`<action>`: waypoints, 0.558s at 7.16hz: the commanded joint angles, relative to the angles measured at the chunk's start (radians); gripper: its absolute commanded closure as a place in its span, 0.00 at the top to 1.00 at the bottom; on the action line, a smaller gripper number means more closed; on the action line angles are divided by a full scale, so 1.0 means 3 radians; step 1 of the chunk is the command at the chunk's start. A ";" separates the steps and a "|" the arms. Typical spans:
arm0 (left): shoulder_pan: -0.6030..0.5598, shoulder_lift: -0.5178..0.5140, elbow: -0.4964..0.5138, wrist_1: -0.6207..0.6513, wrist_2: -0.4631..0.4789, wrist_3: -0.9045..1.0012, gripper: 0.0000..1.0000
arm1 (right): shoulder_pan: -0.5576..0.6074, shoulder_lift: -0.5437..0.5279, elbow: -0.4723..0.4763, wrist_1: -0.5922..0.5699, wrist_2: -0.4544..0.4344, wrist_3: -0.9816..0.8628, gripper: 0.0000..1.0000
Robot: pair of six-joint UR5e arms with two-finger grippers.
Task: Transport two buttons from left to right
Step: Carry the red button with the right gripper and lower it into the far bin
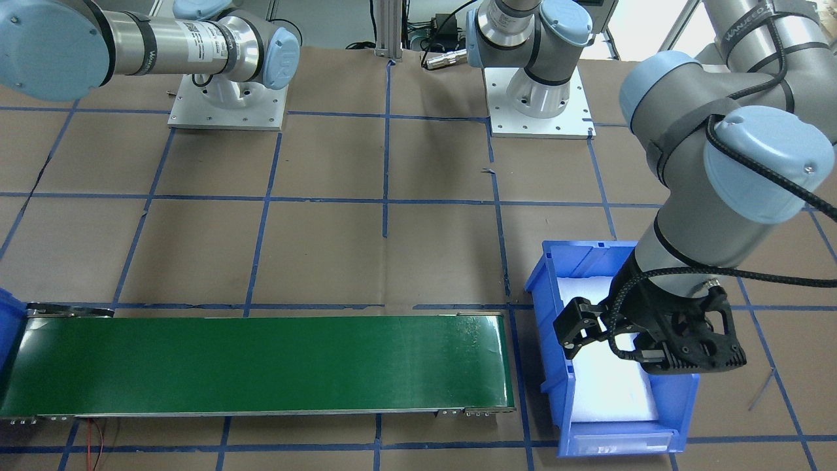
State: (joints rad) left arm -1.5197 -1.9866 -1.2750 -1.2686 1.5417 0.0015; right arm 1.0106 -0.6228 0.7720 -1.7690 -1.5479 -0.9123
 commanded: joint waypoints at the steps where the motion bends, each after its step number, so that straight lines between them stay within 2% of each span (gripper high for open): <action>1: 0.0003 0.0000 0.0001 0.0000 0.0000 0.0000 1.00 | -0.0014 0.0020 -0.0001 0.0011 0.0077 -0.0032 0.73; 4: 0.0085 0.0010 0.0001 -0.0020 -0.0015 0.0010 1.00 | -0.0025 -0.0025 -0.0006 0.0027 0.0087 -0.0037 0.76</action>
State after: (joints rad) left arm -1.5031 -1.9845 -1.2747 -1.2716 1.5394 0.0035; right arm 1.0042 -0.6216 0.7712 -1.7640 -1.5239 -0.9219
